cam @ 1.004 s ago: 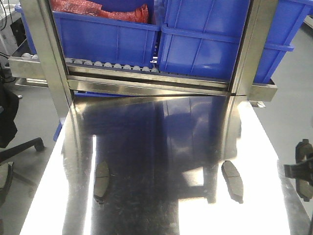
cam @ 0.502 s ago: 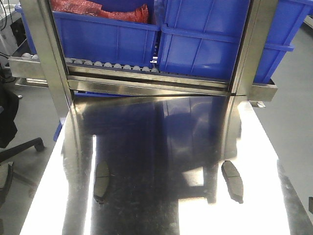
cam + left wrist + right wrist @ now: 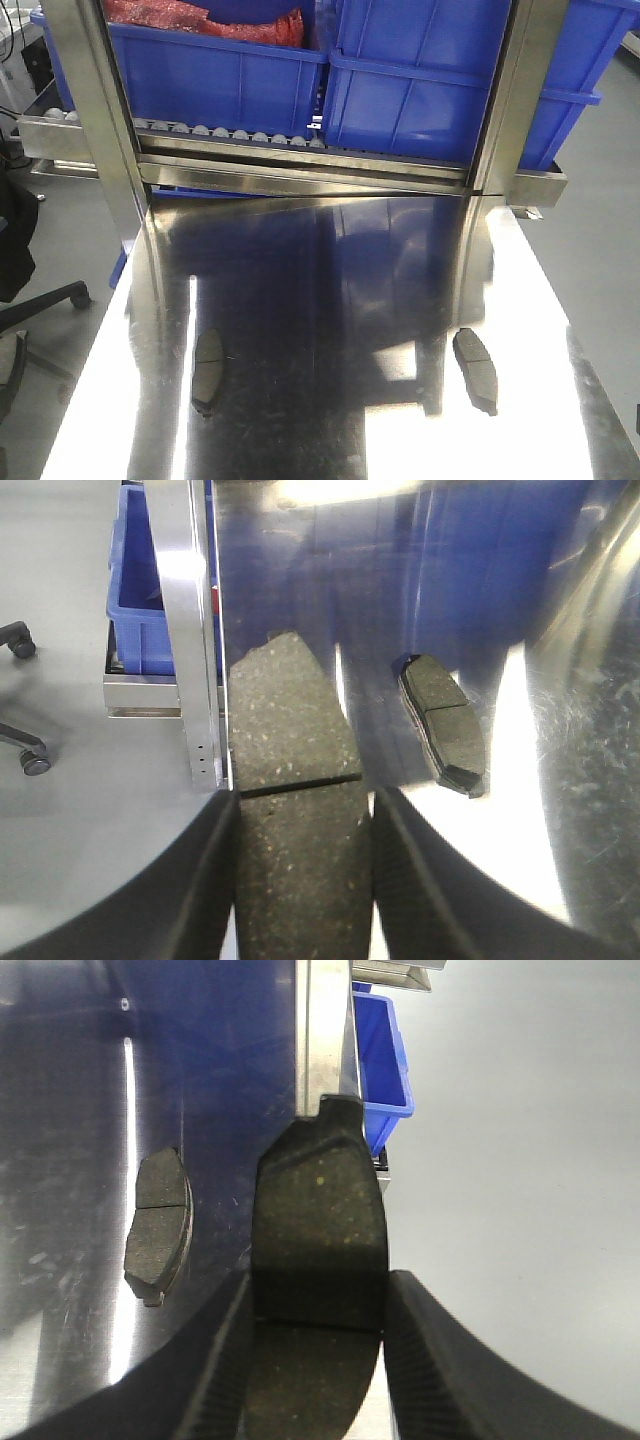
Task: Move and align brake pads A on conveyor
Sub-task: 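Lift the grasped brake pad off the table with the right gripper, then turn the base away from the table holding both pads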
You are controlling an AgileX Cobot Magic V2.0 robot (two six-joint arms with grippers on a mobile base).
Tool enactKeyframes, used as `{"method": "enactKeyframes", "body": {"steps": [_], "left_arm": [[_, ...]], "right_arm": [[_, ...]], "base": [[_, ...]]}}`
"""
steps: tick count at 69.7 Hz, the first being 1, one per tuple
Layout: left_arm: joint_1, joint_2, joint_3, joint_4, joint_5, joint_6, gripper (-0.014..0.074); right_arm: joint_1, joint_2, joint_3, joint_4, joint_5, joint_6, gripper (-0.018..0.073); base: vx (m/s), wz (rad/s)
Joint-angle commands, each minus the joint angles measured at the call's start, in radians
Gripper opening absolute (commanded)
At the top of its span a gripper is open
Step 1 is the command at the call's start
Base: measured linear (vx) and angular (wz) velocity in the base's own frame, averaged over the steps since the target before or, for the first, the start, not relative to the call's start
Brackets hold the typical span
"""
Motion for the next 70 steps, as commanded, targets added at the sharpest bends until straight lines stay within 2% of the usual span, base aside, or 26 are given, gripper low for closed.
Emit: {"method": "enactKeyframes", "body": {"steps": [1, 70], "left_arm": [[-0.005, -0.002, -0.029, 0.004, -0.083, -0.003, 0.0065], [-0.005, -0.002, -0.029, 0.004, -0.083, -0.003, 0.0065]], "right_arm": [[-0.004, -0.002, -0.028, -0.004, -0.083, -0.008, 0.0149], [-0.005, -0.002, -0.028, -0.005, -0.083, -0.008, 0.015]], "base": [[0.0, 0.0], [0.0, 0.0]]}}
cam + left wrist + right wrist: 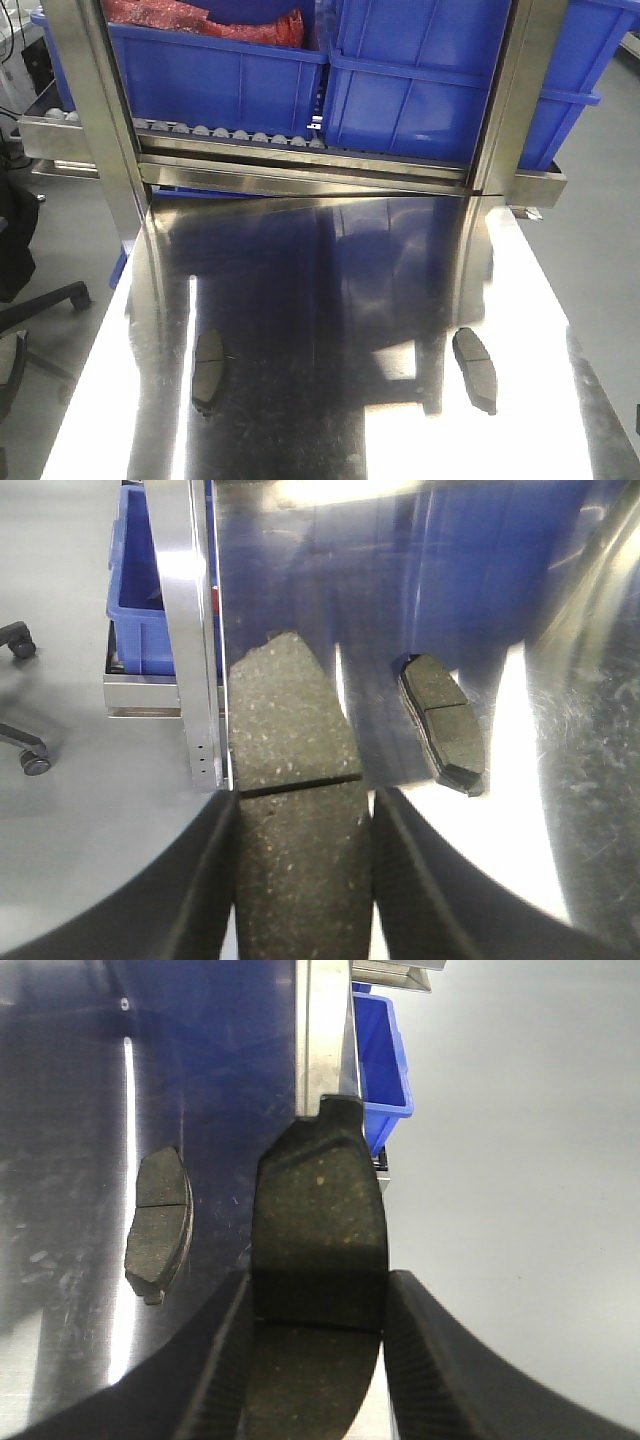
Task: Move and align brake pads A on conveyor
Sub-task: 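Turn the base away from the table holding both pads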
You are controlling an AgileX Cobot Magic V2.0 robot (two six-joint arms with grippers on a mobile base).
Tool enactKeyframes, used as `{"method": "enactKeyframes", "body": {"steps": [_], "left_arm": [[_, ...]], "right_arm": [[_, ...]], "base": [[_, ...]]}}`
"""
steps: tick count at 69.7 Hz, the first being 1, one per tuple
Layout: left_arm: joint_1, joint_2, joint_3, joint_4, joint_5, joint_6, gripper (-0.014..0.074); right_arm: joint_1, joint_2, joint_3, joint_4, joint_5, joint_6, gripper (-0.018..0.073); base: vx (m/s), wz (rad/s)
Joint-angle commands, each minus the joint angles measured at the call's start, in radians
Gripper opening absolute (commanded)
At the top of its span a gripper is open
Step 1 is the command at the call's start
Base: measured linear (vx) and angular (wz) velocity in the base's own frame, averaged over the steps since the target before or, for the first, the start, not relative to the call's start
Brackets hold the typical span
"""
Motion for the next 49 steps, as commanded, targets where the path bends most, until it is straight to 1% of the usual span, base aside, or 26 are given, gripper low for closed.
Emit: {"method": "enactKeyframes", "body": {"steps": [1, 18, 28, 49], "left_arm": [[-0.005, -0.002, -0.029, 0.004, -0.083, -0.003, 0.0065], [-0.005, -0.002, -0.029, 0.004, -0.083, -0.003, 0.0065], [-0.005, -0.002, -0.029, 0.004, -0.083, -0.003, 0.0065], [-0.005, -0.002, -0.029, 0.004, -0.083, -0.003, 0.0065]], "right_arm": [[-0.005, -0.002, -0.028, -0.005, -0.083, -0.007, 0.015], [-0.005, -0.001, -0.028, -0.005, -0.083, -0.007, 0.015], [-0.005, -0.001, -0.028, -0.005, -0.083, -0.007, 0.015], [-0.005, -0.001, -0.028, -0.005, -0.082, -0.007, 0.015]], "base": [[0.0, -0.01], [-0.03, 0.01], [-0.11, 0.14], [-0.13, 0.39]]}}
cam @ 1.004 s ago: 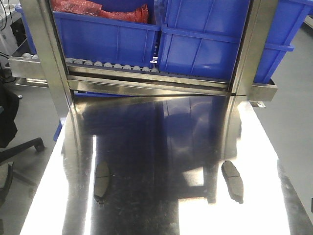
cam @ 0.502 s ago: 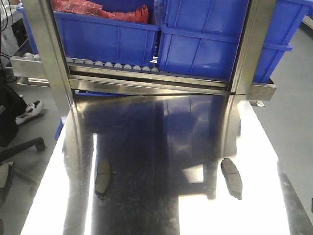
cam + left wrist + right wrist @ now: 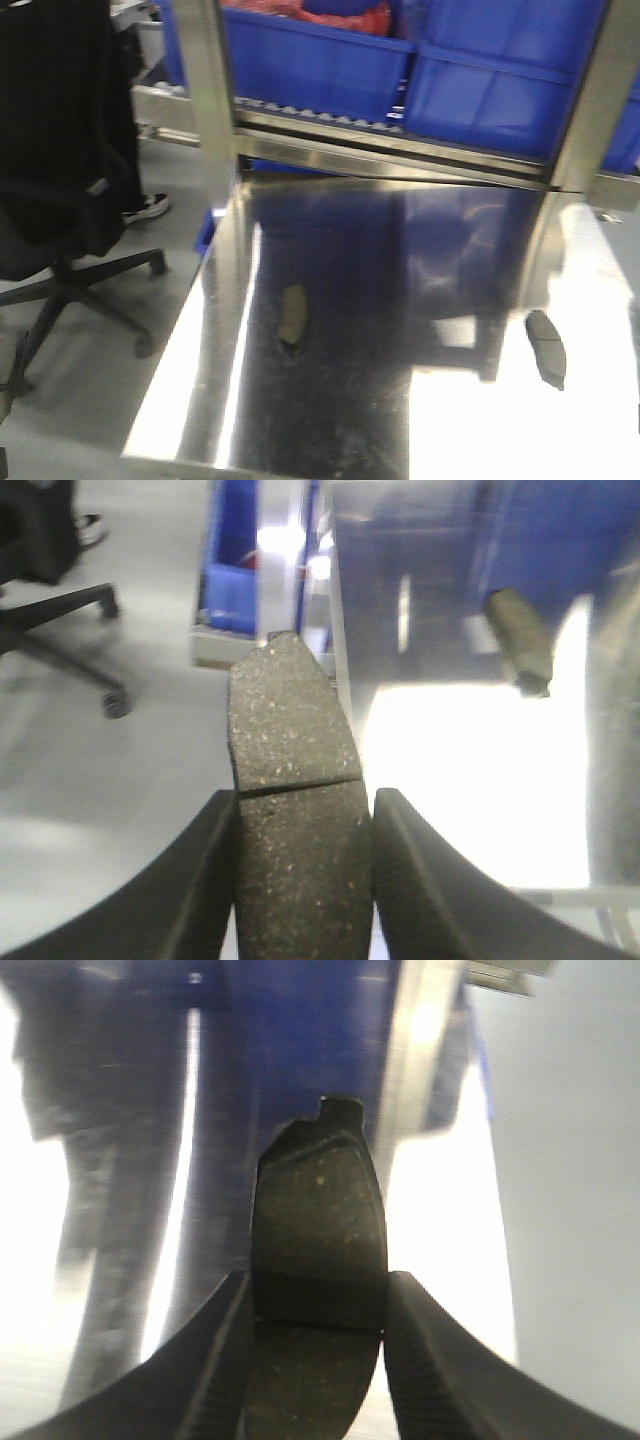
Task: Move and align brake pads A on conveyor
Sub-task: 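Turn the base away from the table holding both pads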
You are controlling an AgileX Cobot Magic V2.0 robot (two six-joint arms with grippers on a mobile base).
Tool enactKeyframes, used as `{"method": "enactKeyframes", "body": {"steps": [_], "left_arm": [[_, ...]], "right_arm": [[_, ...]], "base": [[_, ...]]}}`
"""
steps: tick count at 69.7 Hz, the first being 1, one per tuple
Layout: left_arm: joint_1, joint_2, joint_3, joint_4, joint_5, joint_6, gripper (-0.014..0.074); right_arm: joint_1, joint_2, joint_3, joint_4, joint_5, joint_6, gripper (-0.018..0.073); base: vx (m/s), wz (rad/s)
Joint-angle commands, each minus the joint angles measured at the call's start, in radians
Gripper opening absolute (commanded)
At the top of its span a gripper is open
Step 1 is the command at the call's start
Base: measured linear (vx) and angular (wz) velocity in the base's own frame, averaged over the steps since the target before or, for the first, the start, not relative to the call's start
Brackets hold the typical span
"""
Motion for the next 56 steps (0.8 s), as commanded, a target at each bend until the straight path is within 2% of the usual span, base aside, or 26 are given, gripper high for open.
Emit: {"method": "enactKeyframes", "body": {"steps": [1, 56], "left_arm": [[-0.005, -0.002, -0.029, 0.004, -0.082, -0.003, 0.0065], [-0.005, -0.002, -0.029, 0.004, -0.082, -0.003, 0.0065]], "right_arm": [[-0.005, -0.001, -0.028, -0.006, -0.082, -0.007, 0.015], [-0.005, -0.001, -0.028, -0.006, -0.081, -0.007, 0.015]], "base": [[-0.12, 0.48], [-0.11, 0.53]]}}
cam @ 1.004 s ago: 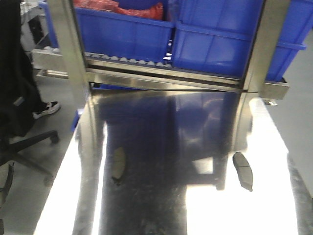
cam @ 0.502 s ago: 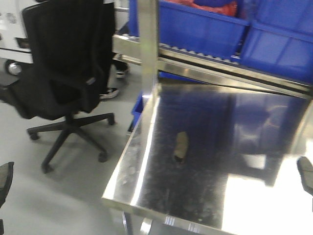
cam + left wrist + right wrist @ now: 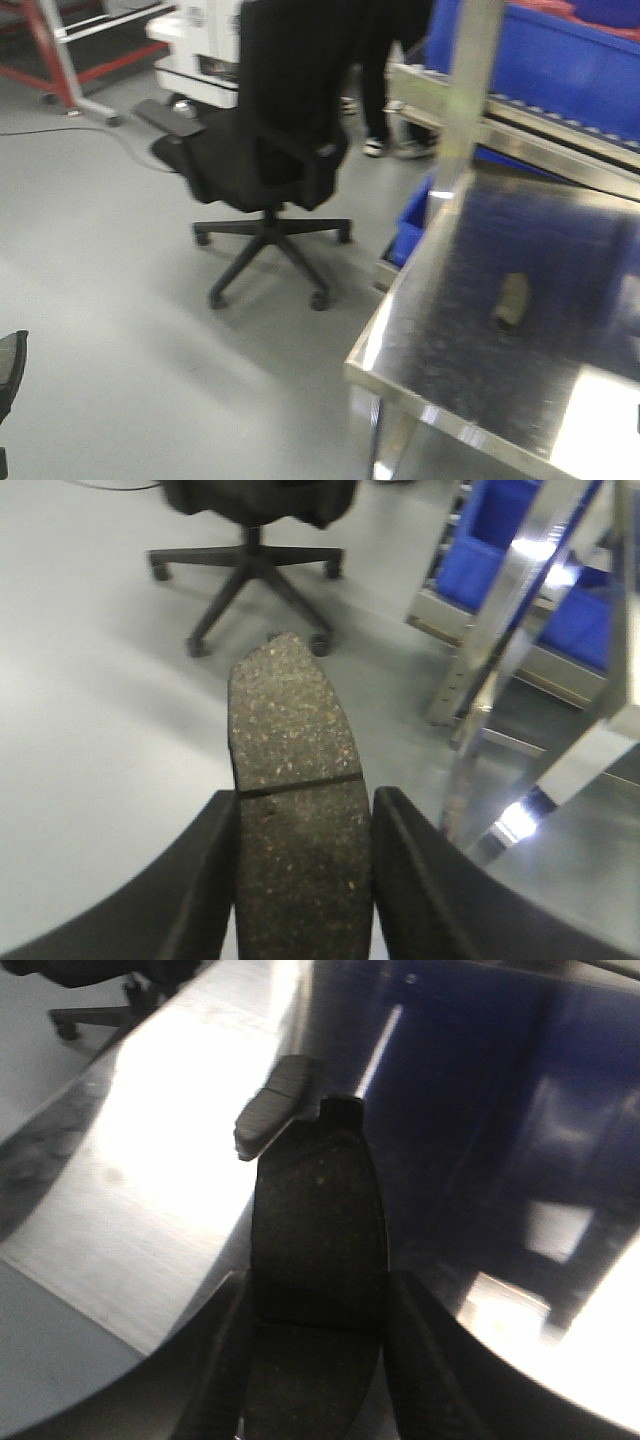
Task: Move and align brake pads A on conveyor
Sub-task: 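Turn the base away from the table holding both pads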
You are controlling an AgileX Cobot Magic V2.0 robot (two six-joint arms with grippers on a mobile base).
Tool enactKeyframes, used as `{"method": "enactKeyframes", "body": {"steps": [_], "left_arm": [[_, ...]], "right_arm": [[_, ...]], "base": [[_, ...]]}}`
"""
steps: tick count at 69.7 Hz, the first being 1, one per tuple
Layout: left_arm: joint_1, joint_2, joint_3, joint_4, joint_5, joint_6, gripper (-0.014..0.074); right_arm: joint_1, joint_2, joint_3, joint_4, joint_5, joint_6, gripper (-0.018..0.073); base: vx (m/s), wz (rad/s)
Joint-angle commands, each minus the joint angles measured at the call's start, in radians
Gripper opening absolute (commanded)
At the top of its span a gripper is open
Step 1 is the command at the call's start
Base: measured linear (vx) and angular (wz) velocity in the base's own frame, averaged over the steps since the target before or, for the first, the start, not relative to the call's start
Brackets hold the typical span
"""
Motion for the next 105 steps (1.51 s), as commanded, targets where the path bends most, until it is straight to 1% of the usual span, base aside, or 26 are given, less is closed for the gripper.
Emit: {"method": "enactKeyframes", "body": {"steps": [1, 53, 86, 105], "left_arm": [[-0.005, -0.002, -0.029, 0.004, -0.083, -0.003, 0.0065], [-0.005, -0.002, -0.029, 0.004, -0.083, -0.003, 0.0065], [-0.005, -0.002, -0.029, 0.004, -0.081, -0.003, 0.0065], [-0.005, -0.002, -0.029, 0.004, -0.081, -0.003, 0.0065]], "right_arm": [[-0.005, -0.001, -0.028, -0.006, -0.081, -0.007, 0.015], [-0.005, -0.001, -0.028, -0.007, -0.081, -0.007, 0.015], [-0.005, -0.001, -0.028, -0.007, -0.081, -0.007, 0.015], [-0.005, -0.001, -0.028, -0.007, -0.081, -0.007, 0.015]], "base": [[-0.06, 0.51], [0.0, 0.5], [0.03, 0.63], [0.1, 0.4]]}}
